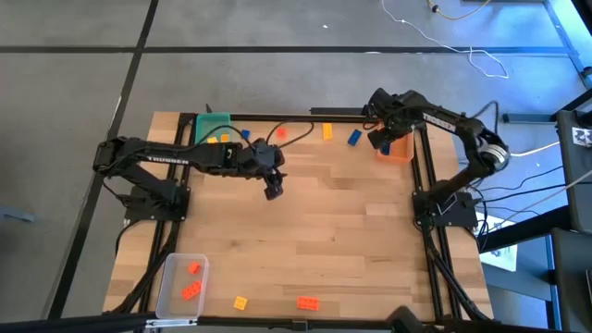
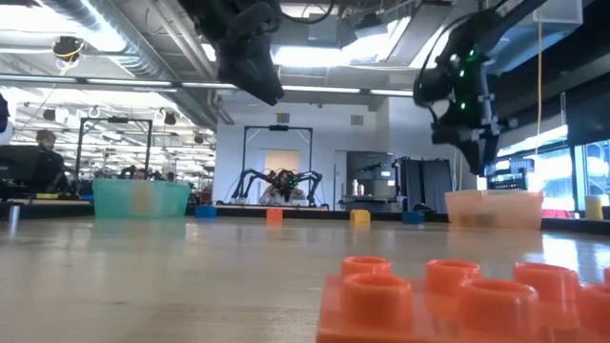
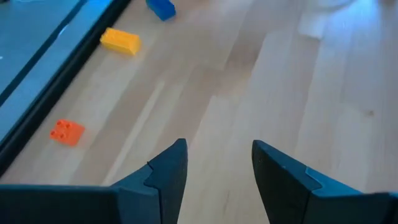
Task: Sort & place blocks by color
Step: Put the blue game piece into the orange bin
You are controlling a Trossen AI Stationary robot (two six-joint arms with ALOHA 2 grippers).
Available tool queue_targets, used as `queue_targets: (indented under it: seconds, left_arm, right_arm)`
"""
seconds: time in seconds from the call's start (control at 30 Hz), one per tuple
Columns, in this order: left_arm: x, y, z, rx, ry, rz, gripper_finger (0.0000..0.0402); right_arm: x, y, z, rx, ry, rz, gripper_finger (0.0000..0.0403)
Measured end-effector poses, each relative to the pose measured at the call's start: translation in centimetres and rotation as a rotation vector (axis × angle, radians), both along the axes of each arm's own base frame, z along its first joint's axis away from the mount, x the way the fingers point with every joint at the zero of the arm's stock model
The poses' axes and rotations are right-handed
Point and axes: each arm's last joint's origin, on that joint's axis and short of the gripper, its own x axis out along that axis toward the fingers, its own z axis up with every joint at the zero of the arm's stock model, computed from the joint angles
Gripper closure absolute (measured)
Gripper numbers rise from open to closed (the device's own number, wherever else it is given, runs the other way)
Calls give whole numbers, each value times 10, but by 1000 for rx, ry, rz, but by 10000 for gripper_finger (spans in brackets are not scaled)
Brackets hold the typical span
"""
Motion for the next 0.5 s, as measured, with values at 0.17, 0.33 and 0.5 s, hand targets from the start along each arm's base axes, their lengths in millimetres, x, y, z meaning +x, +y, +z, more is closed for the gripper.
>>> queue_targets:
  seconds: [0.17,0.33,0.5]
  left_arm:
    - [0,7,1,-1,-9,19,232]
    - [0,8,1,-1,-9,24,232]
    - [0,9,1,-1,-9,27,232]
  right_arm:
    - [4,-20,-29,53,44,15,264]
    - [11,-32,-54,88,72,32,264]
    - [13,-35,-67,118,94,52,238]
